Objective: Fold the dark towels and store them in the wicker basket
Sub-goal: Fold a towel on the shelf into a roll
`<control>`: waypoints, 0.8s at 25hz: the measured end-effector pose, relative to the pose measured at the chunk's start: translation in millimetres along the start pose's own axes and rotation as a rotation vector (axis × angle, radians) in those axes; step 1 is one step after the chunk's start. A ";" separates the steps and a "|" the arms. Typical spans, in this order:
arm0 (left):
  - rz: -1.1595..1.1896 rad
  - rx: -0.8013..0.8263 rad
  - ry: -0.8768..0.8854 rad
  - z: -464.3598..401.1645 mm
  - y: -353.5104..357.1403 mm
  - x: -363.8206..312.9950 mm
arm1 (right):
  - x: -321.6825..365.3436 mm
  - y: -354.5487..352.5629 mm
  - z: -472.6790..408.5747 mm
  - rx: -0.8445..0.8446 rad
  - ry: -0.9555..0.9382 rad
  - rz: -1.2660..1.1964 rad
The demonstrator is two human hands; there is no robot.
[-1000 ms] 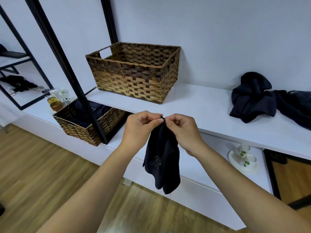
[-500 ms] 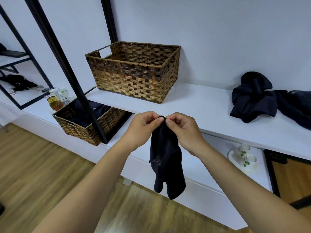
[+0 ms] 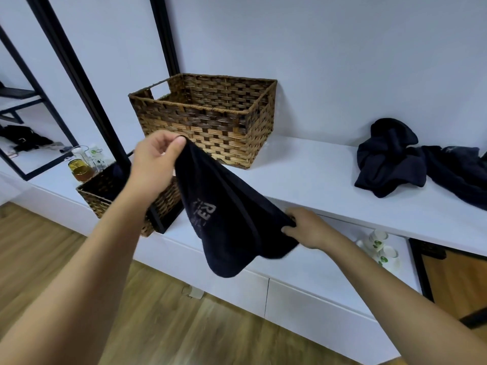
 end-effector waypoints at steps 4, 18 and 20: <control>-0.164 -0.150 0.031 -31.2 -30.3 17.9 | 0.5 -31.8 -4.2 -0.047 -0.085 -0.061; -0.127 -0.085 -0.159 -68.3 -38.7 51.0 | 42.8 -69.3 -0.1 -0.150 -0.387 0.185; -0.092 -0.047 -0.143 -71.7 -37.4 47.9 | 41.1 -73.9 -1.3 -0.144 -0.334 0.356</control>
Point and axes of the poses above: each hand's wrist, its own z-axis away from the middle knuckle, its own y-axis out of the palm, x = y × z, the point moved 2 cm from there along -z, towards the middle knuckle, and after that the axes turned 10 degrees about -x, right-handed, at the moved point
